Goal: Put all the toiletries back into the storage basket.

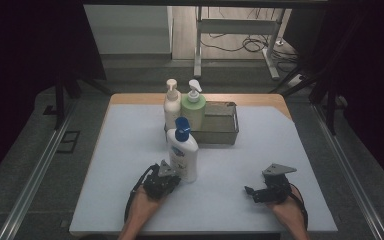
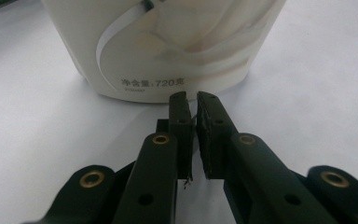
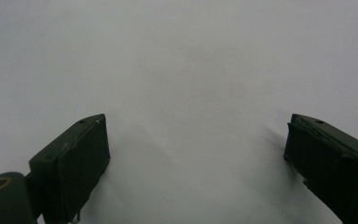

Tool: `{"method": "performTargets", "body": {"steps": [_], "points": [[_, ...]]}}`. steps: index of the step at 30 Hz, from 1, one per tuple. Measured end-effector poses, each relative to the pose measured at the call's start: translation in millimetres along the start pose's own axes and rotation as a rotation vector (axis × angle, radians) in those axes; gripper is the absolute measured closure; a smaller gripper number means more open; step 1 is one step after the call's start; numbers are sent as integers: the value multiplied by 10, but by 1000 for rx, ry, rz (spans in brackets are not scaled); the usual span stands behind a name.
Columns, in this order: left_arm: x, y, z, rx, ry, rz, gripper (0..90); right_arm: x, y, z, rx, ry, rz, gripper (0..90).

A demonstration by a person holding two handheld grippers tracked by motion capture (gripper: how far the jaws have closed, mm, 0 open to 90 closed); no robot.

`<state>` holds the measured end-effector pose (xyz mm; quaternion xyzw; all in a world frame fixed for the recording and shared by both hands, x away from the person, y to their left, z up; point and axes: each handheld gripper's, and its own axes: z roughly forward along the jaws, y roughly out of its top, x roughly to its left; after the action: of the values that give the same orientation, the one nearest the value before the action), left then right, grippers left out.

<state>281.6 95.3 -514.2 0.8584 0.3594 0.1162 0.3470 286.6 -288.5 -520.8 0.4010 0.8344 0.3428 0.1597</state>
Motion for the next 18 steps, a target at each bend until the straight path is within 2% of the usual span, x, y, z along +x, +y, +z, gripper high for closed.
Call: {"method": "performTargets", "body": {"steps": [6,12,15,18], "points": [[-4,-19,-12,-8,-26,-3,772,3,5,0,3,-2,6,60],[-67,-65,-58,4,1,22,588,0,19,1,13,0,0,61],[-63,-97,-84,9,10,13,469,1,23,1,16,-2,0,57],[-28,-189,-154,2,10,-22,375,2,28,7,22,11,-1,21]]}}
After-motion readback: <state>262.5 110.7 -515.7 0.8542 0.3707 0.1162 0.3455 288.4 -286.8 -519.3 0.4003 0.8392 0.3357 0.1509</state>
